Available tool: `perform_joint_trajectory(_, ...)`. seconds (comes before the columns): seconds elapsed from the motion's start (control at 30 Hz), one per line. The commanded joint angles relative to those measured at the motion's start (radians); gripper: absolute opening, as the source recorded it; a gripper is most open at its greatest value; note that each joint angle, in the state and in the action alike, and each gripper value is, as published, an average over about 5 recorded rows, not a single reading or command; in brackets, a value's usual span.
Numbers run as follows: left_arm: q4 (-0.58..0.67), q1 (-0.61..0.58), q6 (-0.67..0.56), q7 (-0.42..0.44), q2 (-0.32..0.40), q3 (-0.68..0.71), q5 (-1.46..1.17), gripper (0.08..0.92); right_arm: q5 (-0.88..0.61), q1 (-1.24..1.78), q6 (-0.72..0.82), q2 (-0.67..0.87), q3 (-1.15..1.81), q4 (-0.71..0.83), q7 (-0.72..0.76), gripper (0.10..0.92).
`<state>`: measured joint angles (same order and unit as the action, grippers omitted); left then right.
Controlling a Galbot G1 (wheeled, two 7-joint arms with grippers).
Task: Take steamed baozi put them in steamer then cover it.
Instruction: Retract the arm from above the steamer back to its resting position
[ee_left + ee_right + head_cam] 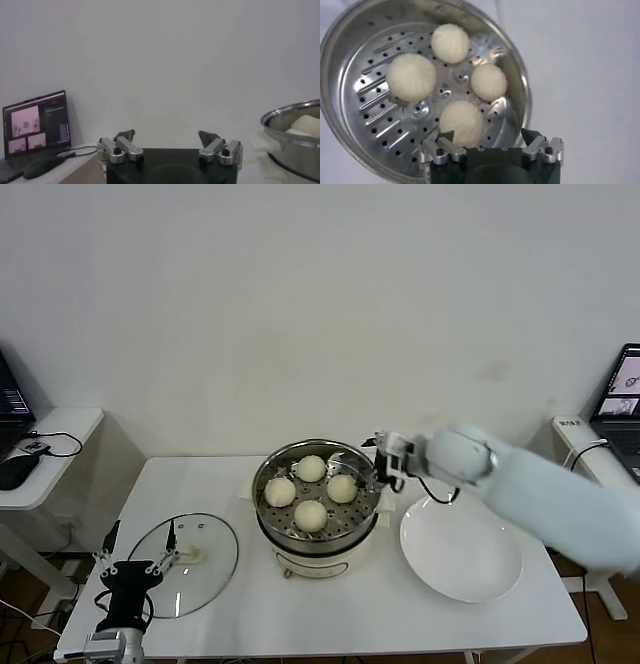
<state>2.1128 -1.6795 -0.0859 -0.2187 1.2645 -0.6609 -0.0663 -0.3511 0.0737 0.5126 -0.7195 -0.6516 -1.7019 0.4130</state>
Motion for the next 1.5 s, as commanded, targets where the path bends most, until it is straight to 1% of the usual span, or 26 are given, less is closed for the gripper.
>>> perform_joint_trajectory(0.03, -0.010, -0.003, -0.006, -0.001, 0.007, 0.002, 0.004, 0.823, 0.126, 0.862, -0.394, 0.026, 0.742, -0.154, -0.355, 0.823)
perform_joint_trajectory(0.17, -0.025, -0.003, 0.004, -0.019, 0.012, 0.013, 0.021, 0.823, 0.198, 1.080, -0.547, -0.147, 0.986, -0.141, -0.348, 0.823)
perform_joint_trajectory(0.33, -0.050, 0.002, 0.044, -0.052, 0.009, 0.035, 0.093, 0.823, 0.210, 1.273, -0.671, -0.360, 1.180, -0.137, -0.258, 0.823)
perform_joint_trajectory(0.43, -0.068, 0.007, 0.071, -0.067, 0.004, 0.037, 0.180, 0.823, 0.190, 1.348, -0.700, -0.469, 1.269, -0.139, -0.222, 0.823)
perform_joint_trajectory(0.5, -0.085, 0.010, 0.066, -0.067, -0.003, 0.029, 0.278, 0.823, 0.188, 1.382, -0.707, -0.527, 1.323, -0.139, -0.212, 0.823)
perform_joint_trajectory(0.67, -0.142, 0.007, 0.038, -0.039, -0.039, -0.022, 0.646, 0.823, 0.188, 1.457, -0.685, -0.626, 1.429, -0.169, -0.214, 0.823)
perform_joint_trajectory(0.87, -0.182, -0.042, -0.008, -0.023, -0.092, -0.052, 0.951, 0.823, 0.217, 1.509, -0.664, -0.691, 1.505, -0.199, -0.236, 0.823)
perform_joint_trajectory(1.0, -0.194, -0.086, -0.028, -0.024, -0.095, -0.084, 1.152, 0.823, 0.228, 1.522, -0.662, -0.701, 1.535, -0.202, -0.245, 0.823)
perform_joint_trajectory(1.17, -0.208, -0.139, -0.031, -0.038, -0.087, -0.096, 1.288, 0.823, 0.228, 1.524, -0.666, -0.703, 1.564, -0.190, -0.254, 0.823)
perform_joint_trajectory(1.23, -0.232, -0.121, -0.031, -0.043, -0.082, -0.091, 1.315, 0.823, 0.231, 1.521, -0.669, -0.705, 1.566, -0.180, -0.256, 0.823)
perform_joint_trajectory(1.33, -0.293, -0.058, -0.037, -0.049, -0.082, -0.089, 1.337, 0.823, 0.237, 1.515, -0.670, -0.708, 1.565, -0.167, -0.260, 0.823)
perform_joint_trajectory(1.5, -0.375, 0.016, -0.039, -0.051, -0.101, -0.080, 1.347, 0.823, 0.242, 1.507, -0.666, -0.709, 1.563, -0.156, -0.264, 0.823)
